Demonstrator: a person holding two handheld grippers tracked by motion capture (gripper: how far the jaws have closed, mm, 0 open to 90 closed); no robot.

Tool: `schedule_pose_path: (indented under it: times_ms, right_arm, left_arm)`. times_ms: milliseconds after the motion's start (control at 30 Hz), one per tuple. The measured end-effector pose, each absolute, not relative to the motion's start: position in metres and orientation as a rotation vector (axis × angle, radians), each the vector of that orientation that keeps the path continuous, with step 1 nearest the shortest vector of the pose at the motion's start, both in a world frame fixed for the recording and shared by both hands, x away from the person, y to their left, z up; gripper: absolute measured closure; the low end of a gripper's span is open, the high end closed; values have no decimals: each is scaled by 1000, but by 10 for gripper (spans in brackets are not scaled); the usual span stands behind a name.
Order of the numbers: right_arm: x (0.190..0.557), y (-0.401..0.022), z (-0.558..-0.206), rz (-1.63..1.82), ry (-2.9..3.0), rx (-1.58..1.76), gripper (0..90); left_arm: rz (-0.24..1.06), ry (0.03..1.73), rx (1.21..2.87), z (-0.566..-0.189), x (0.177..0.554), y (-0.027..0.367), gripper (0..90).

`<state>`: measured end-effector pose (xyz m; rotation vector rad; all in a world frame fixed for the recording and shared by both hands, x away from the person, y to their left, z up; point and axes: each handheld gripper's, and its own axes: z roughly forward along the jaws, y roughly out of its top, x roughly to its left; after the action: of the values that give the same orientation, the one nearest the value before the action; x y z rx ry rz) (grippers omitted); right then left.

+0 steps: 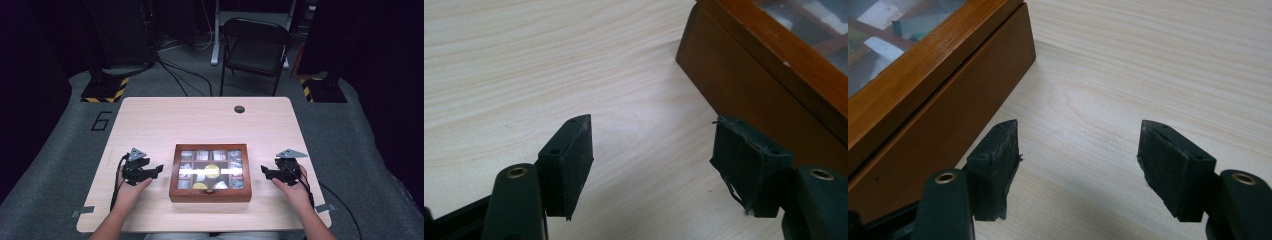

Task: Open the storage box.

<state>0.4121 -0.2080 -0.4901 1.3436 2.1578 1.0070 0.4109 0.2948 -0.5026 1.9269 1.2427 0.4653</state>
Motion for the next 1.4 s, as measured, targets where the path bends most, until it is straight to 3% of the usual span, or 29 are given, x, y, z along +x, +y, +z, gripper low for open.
schedule_pose_path:
  times_ms: [1400]
  right_arm:
    - [345,-192,-467,1111,2213,1193,329]
  left_arm:
    - [395,1138,1905,-476,370,279,337]
